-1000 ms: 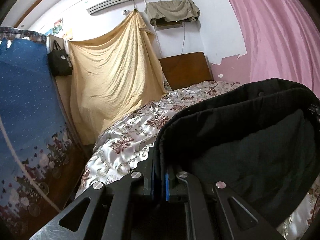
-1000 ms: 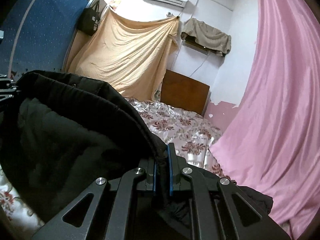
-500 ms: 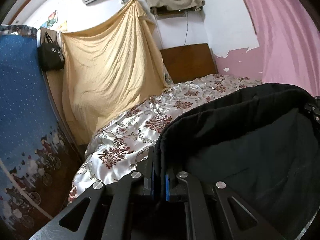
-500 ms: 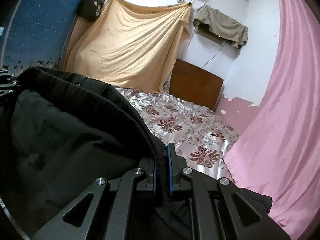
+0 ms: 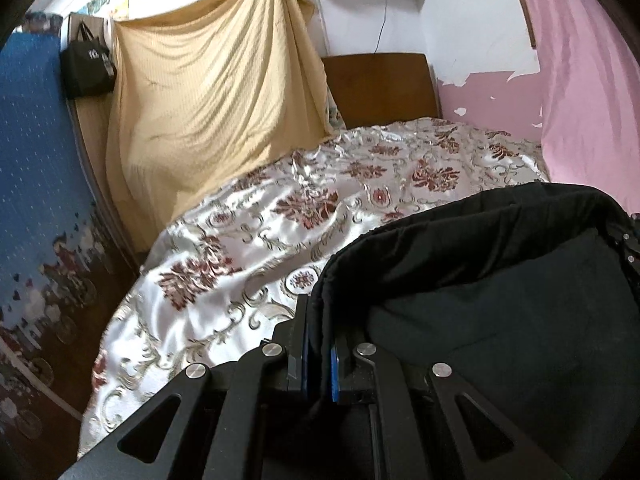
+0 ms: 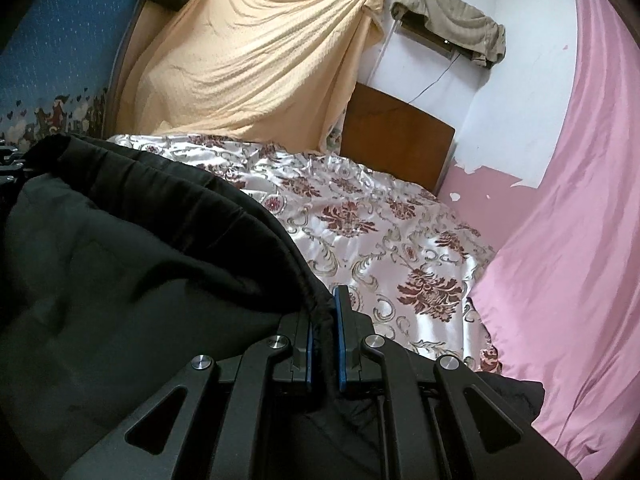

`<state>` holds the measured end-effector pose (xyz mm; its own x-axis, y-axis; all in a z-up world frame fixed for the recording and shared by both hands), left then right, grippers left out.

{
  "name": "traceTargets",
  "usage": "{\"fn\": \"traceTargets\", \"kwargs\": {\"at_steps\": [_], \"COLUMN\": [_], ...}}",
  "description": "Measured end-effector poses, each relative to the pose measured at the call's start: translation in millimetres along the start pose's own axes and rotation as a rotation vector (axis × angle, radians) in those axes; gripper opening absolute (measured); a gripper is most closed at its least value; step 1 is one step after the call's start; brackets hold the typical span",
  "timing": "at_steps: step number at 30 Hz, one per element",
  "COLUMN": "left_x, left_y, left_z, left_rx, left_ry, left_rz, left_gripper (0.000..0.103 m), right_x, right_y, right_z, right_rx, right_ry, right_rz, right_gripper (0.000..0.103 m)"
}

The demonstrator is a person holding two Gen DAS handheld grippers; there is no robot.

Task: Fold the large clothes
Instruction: 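Lower the jacket onto the bed and open both grippers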

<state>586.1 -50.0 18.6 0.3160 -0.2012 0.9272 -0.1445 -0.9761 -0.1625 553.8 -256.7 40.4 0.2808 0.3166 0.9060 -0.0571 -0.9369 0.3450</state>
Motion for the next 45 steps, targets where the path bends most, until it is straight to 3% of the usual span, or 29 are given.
{"fn": "traceTargets", "kwargs": {"at_steps": [5,10,12,13,14,15,19,23,28,31,36,38,45], "left_x": [-15.5,-14.1,-10.8,-9.0,-5.8,-2.8,-1.5,-28.6,-63.2,-70.6,-57.3,-48.9,-48.7], "left_y": [-4.9,-12.6,-16.6,-18.5,-19.9,-20.8,-19.2,1.0,36.0,49.2,47.2,38.9,2.0], "left_z": [13.5,7.9,2.8,-0.5,-7.2,-13.2,-36.3,-63.4,-70.8,-63.9,-34.8,-13.8,29.4], "left_rx": [-0.040,-0.058,-0.056,-0.051,-0.043,-0.036,-0.083,-0.192,-0.282,-0.250,-0.196,-0.162,-0.171], "left_ry": [-0.062,-0.078,-0.078,-0.067,-0.044,-0.017,0.009,0.023,0.010,0.024,0.011,-0.020,-0.099], "left_rz": [-0.071,-0.140,-0.173,-0.182,-0.192,-0.201,-0.223,-0.228,-0.166,-0.097,-0.067,-0.091,-0.284], "left_gripper": [0.012,0.017,0.037,0.047,0.071,0.083,0.086,0.096,0.096,0.096,0.100,0.100,0.103], "right_x": [-15.2,-18.4,-17.1,-15.7,-13.8,-11.1,-7.4,-24.2,-67.6,-88.5,-94.0,-92.8,-98.7], "right_y": [-8.6,-5.0,-1.4,1.6,5.7,9.2,19.1,26.3,20.1,15.3,20.5,25.3,48.9], "right_z": [13.1,14.4,11.6,8.6,4.1,-3.5,-30.0,-62.6,-82.9,-73.7,-42.2,-22.5,45.9], "right_rx": [-0.008,-0.007,-0.007,-0.001,0.000,-0.006,0.035,0.155,0.244,0.234,0.197,0.168,0.156], "right_ry": [-0.036,-0.041,-0.037,-0.030,-0.016,0.008,0.048,0.059,0.035,0.000,-0.043,-0.078,-0.214], "right_rz": [-0.001,0.027,0.042,0.056,0.069,0.080,0.110,0.190,0.213,0.192,0.196,0.206,0.317], "right_gripper": [0.009,0.019,0.032,0.046,0.060,0.065,0.071,0.089,0.089,0.089,0.089,0.089,0.093]}}
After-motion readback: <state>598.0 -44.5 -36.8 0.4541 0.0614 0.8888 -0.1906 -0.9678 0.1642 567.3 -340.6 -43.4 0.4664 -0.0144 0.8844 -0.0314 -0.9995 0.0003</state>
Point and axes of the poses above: each gripper's, at about its wrist camera, not at the fingertips, and z roughly the way its jaws point, y to its right, x to its top, the point moved 2 cm from there along z, roughly the way its jaws point, and after that the axes turned 12 degrees about y, right-handed, at the moved point
